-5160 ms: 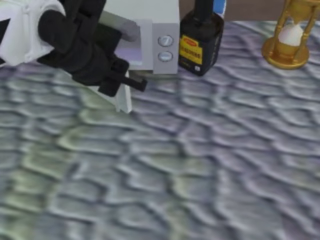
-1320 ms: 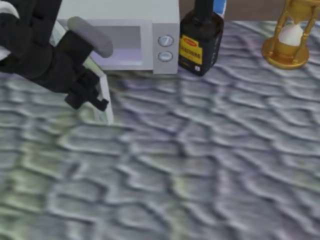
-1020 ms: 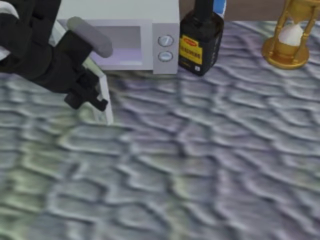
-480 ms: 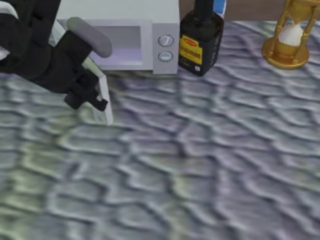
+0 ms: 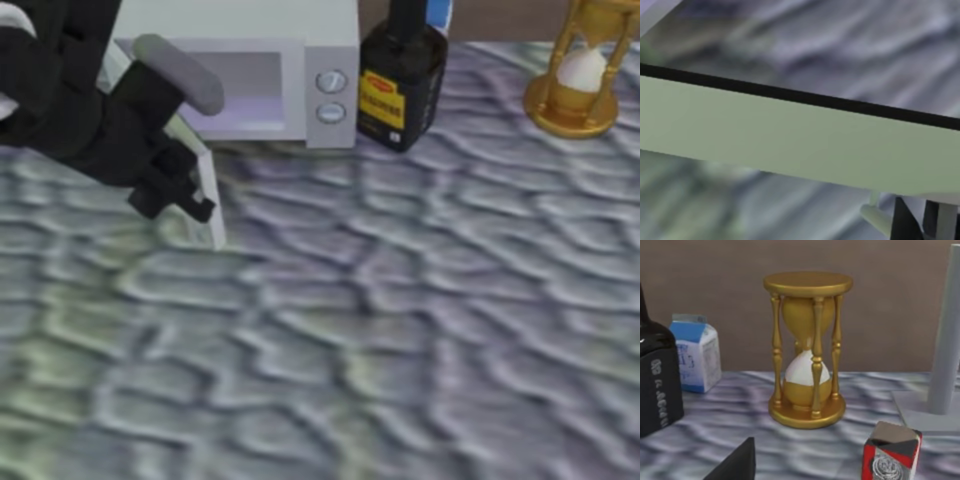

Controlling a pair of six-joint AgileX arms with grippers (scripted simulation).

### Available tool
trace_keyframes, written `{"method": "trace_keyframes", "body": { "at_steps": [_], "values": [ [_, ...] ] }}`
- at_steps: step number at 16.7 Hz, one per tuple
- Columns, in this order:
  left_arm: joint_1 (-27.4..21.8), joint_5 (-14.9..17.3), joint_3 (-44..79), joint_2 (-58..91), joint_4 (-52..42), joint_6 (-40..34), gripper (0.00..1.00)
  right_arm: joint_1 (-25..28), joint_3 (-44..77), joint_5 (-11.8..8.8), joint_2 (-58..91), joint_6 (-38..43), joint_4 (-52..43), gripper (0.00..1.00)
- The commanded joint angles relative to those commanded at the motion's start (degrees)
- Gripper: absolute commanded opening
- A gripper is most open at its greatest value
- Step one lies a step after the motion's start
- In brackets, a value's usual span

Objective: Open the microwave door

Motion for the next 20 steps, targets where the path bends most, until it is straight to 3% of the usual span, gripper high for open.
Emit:
{"method": "trace_keyframes", "body": {
  "at_steps": [10,20],
  "values": [
    [5.06,5.23,-0.44,-1.11,-3.66,11.75,0.00,0.00,0.00,0.00,0.00,0.00,0.00,1.00],
    [5.09,5.27,-0.45,-1.13,-3.68,11.82,0.00,0.00,0.00,0.00,0.00,0.00,0.00,1.00]
  ]
}}
